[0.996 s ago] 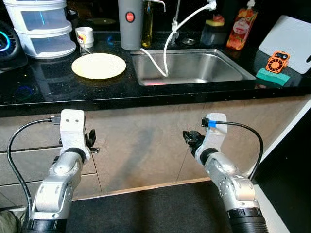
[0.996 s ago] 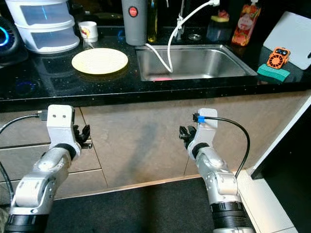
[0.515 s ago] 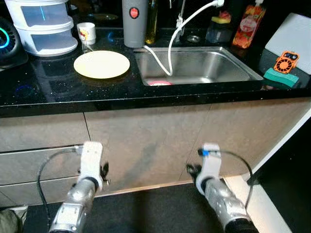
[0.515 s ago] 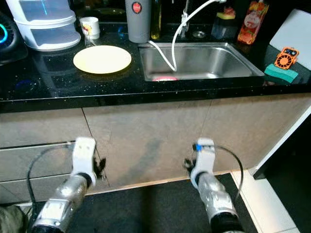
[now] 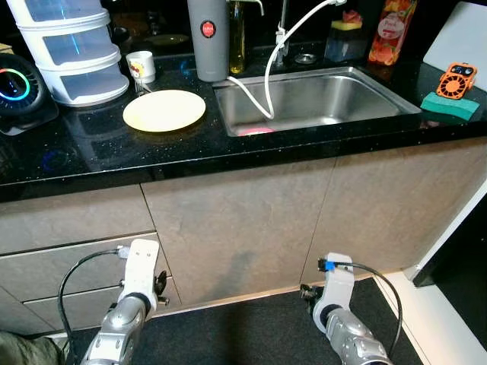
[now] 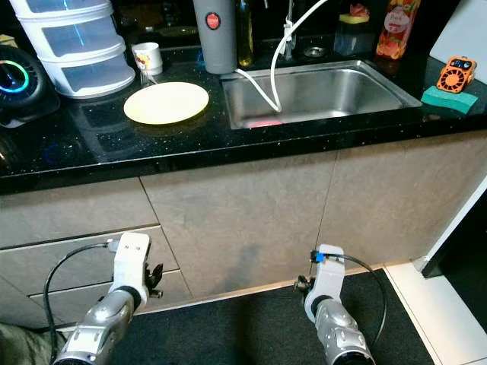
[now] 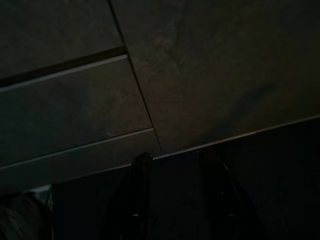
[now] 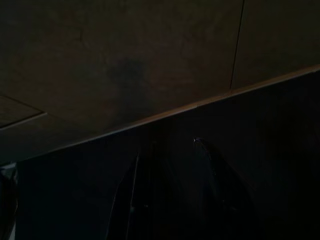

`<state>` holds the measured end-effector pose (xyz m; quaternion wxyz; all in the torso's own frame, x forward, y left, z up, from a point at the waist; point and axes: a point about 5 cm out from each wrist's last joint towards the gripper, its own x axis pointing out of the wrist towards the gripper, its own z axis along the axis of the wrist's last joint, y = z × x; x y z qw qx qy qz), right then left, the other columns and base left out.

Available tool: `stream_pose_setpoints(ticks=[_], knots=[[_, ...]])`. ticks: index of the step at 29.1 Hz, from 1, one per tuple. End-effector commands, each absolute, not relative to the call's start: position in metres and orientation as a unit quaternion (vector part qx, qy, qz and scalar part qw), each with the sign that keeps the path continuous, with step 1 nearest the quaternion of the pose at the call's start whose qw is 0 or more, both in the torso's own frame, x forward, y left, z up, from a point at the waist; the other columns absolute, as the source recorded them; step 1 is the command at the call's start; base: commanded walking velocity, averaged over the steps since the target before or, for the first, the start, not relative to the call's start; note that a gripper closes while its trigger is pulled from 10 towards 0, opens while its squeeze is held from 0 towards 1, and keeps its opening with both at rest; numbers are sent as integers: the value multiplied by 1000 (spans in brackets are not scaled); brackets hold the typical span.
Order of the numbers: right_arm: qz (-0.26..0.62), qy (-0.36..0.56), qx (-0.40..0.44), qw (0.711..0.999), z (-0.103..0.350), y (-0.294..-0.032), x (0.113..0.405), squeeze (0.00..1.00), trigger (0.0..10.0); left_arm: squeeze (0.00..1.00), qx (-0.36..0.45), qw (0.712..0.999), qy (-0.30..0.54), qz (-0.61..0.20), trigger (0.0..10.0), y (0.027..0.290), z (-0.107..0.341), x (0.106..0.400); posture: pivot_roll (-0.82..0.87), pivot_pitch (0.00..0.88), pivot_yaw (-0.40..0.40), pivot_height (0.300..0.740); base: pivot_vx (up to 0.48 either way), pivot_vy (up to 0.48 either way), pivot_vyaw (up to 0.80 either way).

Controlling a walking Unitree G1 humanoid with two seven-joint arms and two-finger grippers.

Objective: Kitchen organization

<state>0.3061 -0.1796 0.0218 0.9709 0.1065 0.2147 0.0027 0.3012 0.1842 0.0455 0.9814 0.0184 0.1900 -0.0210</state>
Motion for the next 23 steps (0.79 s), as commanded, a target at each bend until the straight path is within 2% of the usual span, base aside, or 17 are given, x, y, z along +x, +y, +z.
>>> stream_pose_setpoints(ticks=[1, 8, 10, 14, 15, 23], knots=[[13, 221, 107, 969, 17, -174, 303, 0, 10000, 0, 0, 981, 194, -4, 10000, 187, 40, 299, 9, 114, 109, 740, 0, 0, 0], [26, 221, 97, 970, 16, -172, 303, 0, 10000, 0, -21, 980, 198, 18, 10000, 191, 34, 298, -5, 116, 73, 740, 0, 0, 0], [33, 221, 94, 970, 15, -169, 303, 0, 10000, 0, 7, 979, 202, 22, 10000, 195, 33, 297, -5, 116, 63, 740, 0, -480, 0], [36, 222, 93, 970, 15, -167, 303, 0, 10000, 0, 9, 979, 203, 24, 10000, 194, 31, 296, -5, 116, 55, 740, 0, -480, 0], [37, 223, 93, 970, 14, -167, 303, 0, 10000, 0, -9, 979, 204, 27, 10000, 194, 29, 295, -7, 115, 50, 740, 0, 0, 0], [37, 234, 88, 967, 10, -169, 301, 0, 10000, 0, 4, 980, 198, 8, 10000, 190, 25, 293, 0, 130, 40, 740, 0, 0, 0]])
